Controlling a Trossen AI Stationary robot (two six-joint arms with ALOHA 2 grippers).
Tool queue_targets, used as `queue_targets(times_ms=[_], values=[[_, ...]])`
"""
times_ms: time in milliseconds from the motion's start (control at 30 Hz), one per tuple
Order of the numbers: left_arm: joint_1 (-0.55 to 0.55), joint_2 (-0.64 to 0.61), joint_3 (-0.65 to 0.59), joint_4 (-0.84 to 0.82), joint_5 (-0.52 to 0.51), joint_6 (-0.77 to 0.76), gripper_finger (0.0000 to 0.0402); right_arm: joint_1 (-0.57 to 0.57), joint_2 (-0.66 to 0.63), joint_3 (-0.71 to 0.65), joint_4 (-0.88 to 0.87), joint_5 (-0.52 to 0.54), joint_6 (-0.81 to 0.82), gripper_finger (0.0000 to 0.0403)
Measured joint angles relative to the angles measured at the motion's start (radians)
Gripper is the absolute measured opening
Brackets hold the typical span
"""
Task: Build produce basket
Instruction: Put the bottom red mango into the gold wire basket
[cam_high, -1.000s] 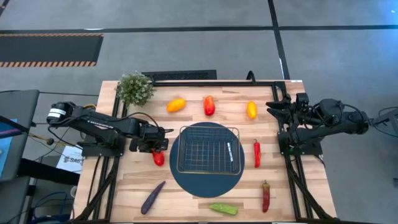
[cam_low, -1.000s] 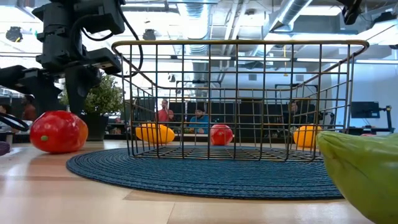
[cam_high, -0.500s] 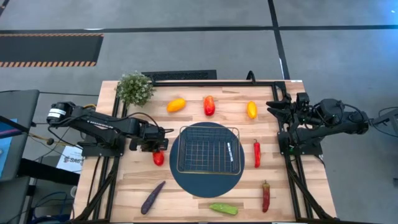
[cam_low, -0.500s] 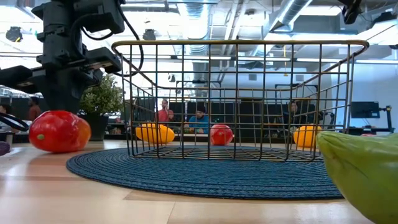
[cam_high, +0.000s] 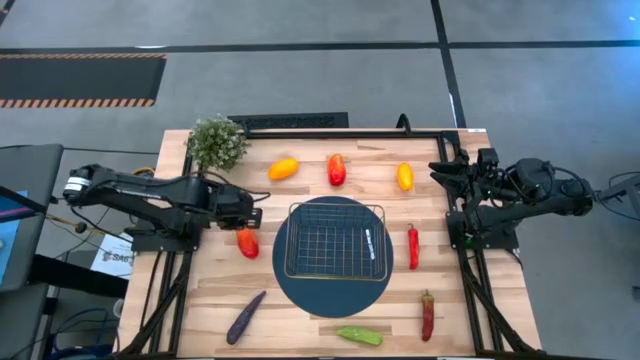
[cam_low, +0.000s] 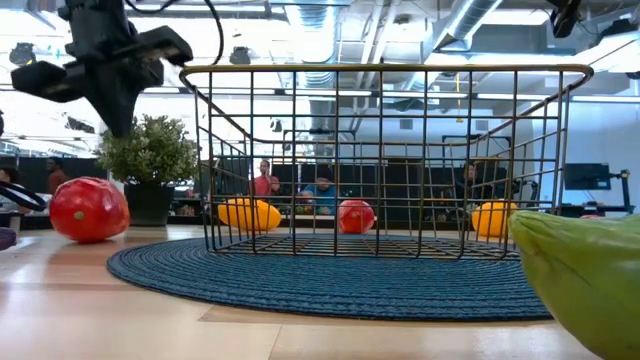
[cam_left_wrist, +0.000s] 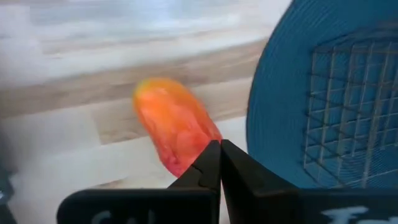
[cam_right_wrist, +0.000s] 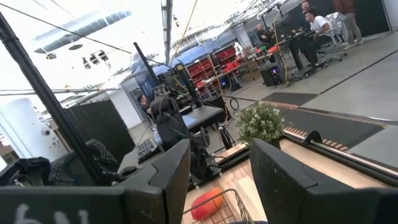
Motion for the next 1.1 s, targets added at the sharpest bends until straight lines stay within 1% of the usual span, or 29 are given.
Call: queue_targets(times_ms=[133, 200, 267, 333, 433, 567, 700, 800, 900, 1033, 1100], values=[[-0.004, -0.018, 0.007, -0.043, -0.014, 0.003, 0.0003, 0.0, 0.0, 0.0, 0.0, 0.0, 0.0, 0.0189], [-0.008, -0.017, 0.002, -0.036, -0.01, 0.045, 0.0002, 0.0, 0.0, 0.0, -0.001, 0.0, 0.0, 0.0192], [-0.008, -0.002, -0.001, -0.015, 0.027, 0.119, 0.0003, 0.0, 0.0, 0.0, -0.001, 0.0, 0.0, 0.0193], [-0.008, 0.017, -0.002, -0.003, 0.084, 0.196, 0.0016, 0.0, 0.0, 0.0, 0.0, 0.0, 0.0, 0.0194], [-0.007, 0.048, -0.002, 0.017, 0.164, 0.306, 0.0051, 0.0, 0.0, 0.0, -0.001, 0.001, 0.0, 0.0192], [-0.007, 0.093, -0.002, 0.081, 0.281, 0.527, 0.0116, 0.0, 0.0, 0.0, -0.001, 0.001, 0.003, 0.0192], [-0.008, 0.143, -0.002, 0.105, 0.345, 0.725, 0.0184, -0.001, 0.0, 0.0, 0.0, 0.003, 0.026, 0.0191], [-0.007, 0.18, -0.001, 0.1, 0.359, 0.867, 0.0224, -0.001, 0.0, 0.0, 0.006, 0.003, 0.026, 0.0188], [-0.007, 0.207, -0.001, 0.083, 0.364, 1.038, 0.025, -0.001, 0.0, 0.0, 0.014, 0.006, 0.027, 0.0186], [0.004, 0.238, 0.005, -0.019, 0.337, 1.176, 0.026, -0.001, 0.0, 0.0, 0.046, 0.013, 0.029, 0.0185], [0.016, 0.253, 0.022, -0.12, 0.268, 1.203, 0.0259, -0.001, 0.0, 0.0, 0.054, 0.026, 0.029, 0.0185]])
